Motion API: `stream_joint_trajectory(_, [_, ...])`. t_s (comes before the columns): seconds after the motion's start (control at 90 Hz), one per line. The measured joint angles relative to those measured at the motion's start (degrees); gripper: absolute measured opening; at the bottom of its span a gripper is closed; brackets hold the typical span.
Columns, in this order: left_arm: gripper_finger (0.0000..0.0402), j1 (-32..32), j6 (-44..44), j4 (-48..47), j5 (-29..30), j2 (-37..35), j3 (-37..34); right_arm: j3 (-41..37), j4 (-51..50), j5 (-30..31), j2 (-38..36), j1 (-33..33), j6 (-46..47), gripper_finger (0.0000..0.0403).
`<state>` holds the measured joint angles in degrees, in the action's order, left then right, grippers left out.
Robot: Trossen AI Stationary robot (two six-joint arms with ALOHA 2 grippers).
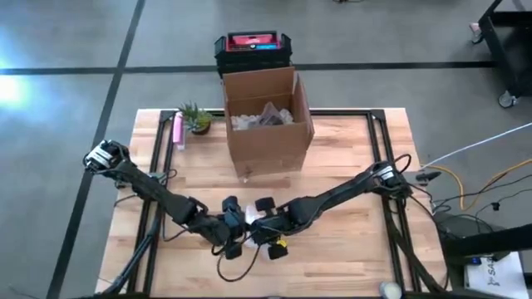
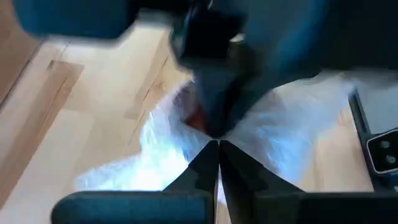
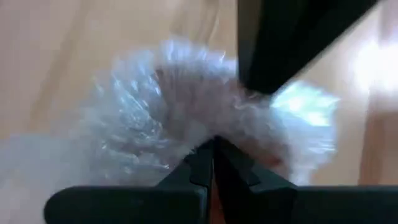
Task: Wrap mug
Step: Wrap the orange mug with transparent bubble wrap, then put the wrapped orange mug into the cardboard box
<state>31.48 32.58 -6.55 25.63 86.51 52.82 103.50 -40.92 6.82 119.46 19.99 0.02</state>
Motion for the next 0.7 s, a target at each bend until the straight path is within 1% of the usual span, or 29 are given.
stream_joint_trajectory(0.144, [0.0, 0.0, -0.44, 0.98, 0.0, -0.01, 0.0, 5.15, -7.95, 0.01, -0.35, 0.0, 0.23, 0.0])
stream_joint_trajectory(0.267, [0.0, 0.02, -0.48, 0.97, 0.0, -0.01, 0.0, 7.48, -9.32, -0.04, -0.47, 0.11, 3.02, 0.0])
stream_joint_trajectory(0.311, [0.0, 0.02, -0.5, 0.99, 0.0, 0.01, 0.0, 7.7, -9.59, -1.18, -0.48, 0.11, 2.46, 0.0])
stream_joint_trajectory(0.411, [0.0, 0.02, -0.5, 0.97, -0.02, 0.01, 0.0, 7.71, -9.74, -6.17, -0.41, 0.11, 1.45, 0.0007])
stream_joint_trajectory(0.444, [0.0, 0.02, -0.52, 0.95, -0.06, 0.01, 0.0, 7.69, -9.53, -7.27, -0.39, 0.11, 1.76, 0.0015])
stream_joint_trajectory(0.533, [0.0, 0.02, -0.52, 0.74, -0.11, 0.01, 0.0, 7.69, -8.89, -7.46, -0.39, 0.54, 4.18, 0.0048])
stream_joint_trajectory(0.7, [0.0, 0.02, -0.53, -0.83, -0.7, -0.01, 0.0, 6.9, -7.85, -7.31, 0.31, 1.79, 5.31, 0.0146])
